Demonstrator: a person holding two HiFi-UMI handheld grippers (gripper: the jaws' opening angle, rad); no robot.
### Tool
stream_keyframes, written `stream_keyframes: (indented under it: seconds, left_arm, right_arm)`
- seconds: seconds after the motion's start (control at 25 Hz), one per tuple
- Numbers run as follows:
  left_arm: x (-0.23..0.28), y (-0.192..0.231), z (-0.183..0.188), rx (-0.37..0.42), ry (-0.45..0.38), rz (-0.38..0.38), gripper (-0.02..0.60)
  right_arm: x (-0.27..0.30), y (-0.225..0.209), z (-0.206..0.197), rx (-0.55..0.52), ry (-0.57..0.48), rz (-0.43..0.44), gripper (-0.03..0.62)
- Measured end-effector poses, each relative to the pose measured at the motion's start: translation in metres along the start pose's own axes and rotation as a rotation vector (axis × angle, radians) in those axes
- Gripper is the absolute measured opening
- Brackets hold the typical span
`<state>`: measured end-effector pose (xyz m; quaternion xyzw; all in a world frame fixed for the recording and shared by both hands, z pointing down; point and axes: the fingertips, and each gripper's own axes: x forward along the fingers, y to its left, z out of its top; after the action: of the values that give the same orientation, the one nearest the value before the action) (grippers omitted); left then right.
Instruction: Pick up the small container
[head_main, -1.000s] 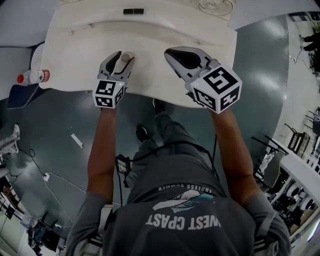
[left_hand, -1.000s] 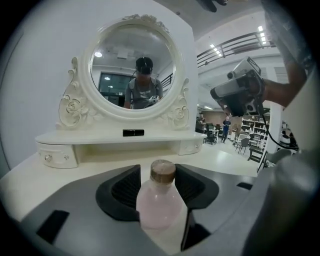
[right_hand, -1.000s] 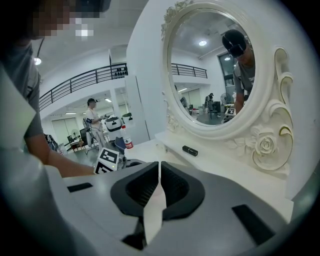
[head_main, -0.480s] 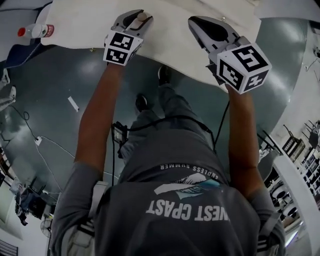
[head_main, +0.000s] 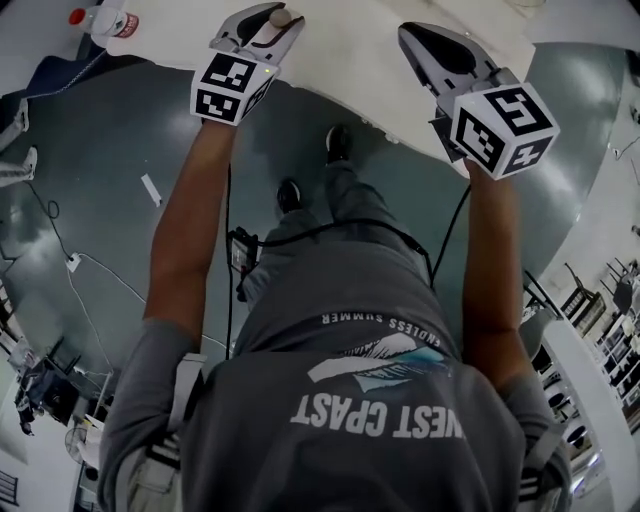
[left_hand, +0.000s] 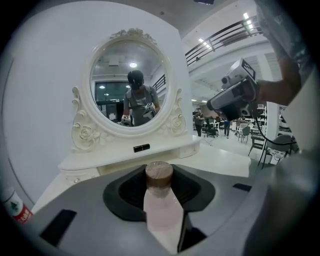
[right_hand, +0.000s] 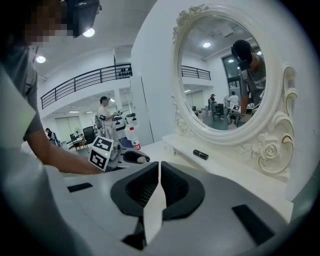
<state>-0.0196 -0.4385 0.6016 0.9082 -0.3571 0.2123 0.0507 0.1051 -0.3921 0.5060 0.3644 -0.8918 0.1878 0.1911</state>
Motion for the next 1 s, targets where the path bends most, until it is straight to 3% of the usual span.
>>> stream_keyframes:
  seconds: [0.44, 1.0]
  left_arm:
    - [-0.105, 0.018, 0.045, 0.065, -0.082, 0.074, 0.15]
    - [-0.238, 0.018, 0.122, 0.17, -0.169, 0.074, 0.149]
  right_arm:
    - [-0.014, 0.057, 0.03, -0.055, -0.058, -0.02, 0.031]
    - [-0.041, 0.127, 0.08, -0.122, -0.141, -0.043, 0.029]
